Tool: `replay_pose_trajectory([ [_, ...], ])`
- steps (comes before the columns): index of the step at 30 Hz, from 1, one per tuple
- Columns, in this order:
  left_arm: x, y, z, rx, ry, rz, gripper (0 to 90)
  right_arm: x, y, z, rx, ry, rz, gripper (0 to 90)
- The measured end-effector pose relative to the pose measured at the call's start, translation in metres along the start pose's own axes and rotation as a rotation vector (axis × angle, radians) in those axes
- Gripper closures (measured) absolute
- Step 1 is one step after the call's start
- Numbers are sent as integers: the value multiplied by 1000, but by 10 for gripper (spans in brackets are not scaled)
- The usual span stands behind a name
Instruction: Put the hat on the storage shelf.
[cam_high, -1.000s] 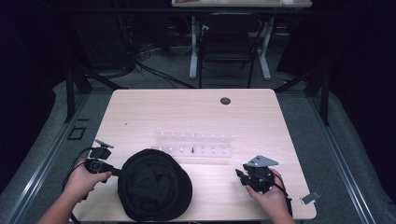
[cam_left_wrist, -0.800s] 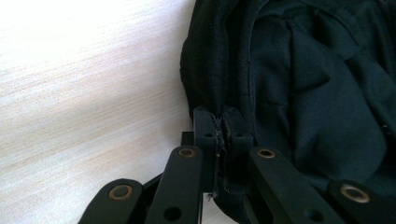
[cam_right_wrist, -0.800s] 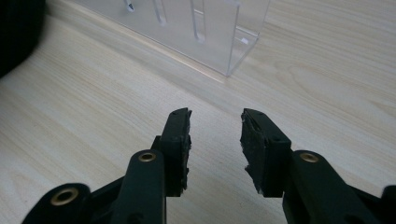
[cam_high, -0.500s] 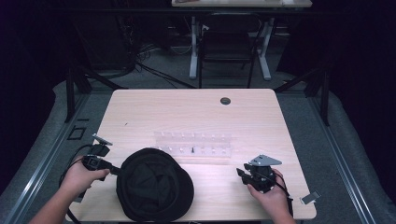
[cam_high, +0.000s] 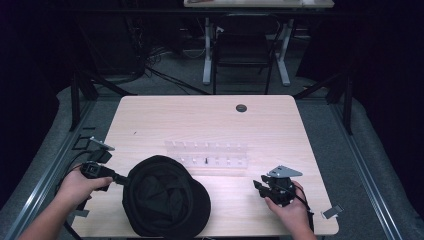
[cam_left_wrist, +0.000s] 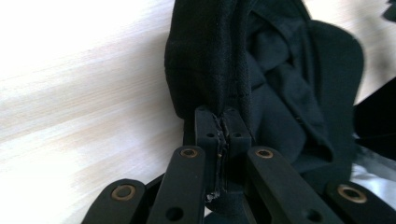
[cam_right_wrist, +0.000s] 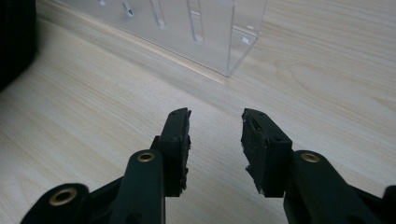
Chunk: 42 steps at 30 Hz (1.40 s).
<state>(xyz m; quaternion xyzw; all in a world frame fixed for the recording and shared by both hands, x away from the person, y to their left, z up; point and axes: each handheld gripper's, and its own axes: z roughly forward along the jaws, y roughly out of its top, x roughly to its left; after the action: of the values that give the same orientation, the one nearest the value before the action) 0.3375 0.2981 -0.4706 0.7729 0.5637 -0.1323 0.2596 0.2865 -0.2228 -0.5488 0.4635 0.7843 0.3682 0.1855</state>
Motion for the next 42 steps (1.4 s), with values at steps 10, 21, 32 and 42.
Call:
replay_pose_trajectory([
  [10, -4, -6, -13, -30, 0, -24, 882, -1, 0, 0, -5, 1, 8, 610],
  [21, 16, -44, -5, -53, 3, -104, 868, 0, 0, -1, -9, 2, 5, 606],
  [32, 37, -64, 6, -39, 15, -141, 803, 2, 1, 0, -10, 7, -2, 605],
  [42, 35, -39, 12, -26, 122, -51, 709, 1, 1, 0, -5, 8, -6, 605],
])
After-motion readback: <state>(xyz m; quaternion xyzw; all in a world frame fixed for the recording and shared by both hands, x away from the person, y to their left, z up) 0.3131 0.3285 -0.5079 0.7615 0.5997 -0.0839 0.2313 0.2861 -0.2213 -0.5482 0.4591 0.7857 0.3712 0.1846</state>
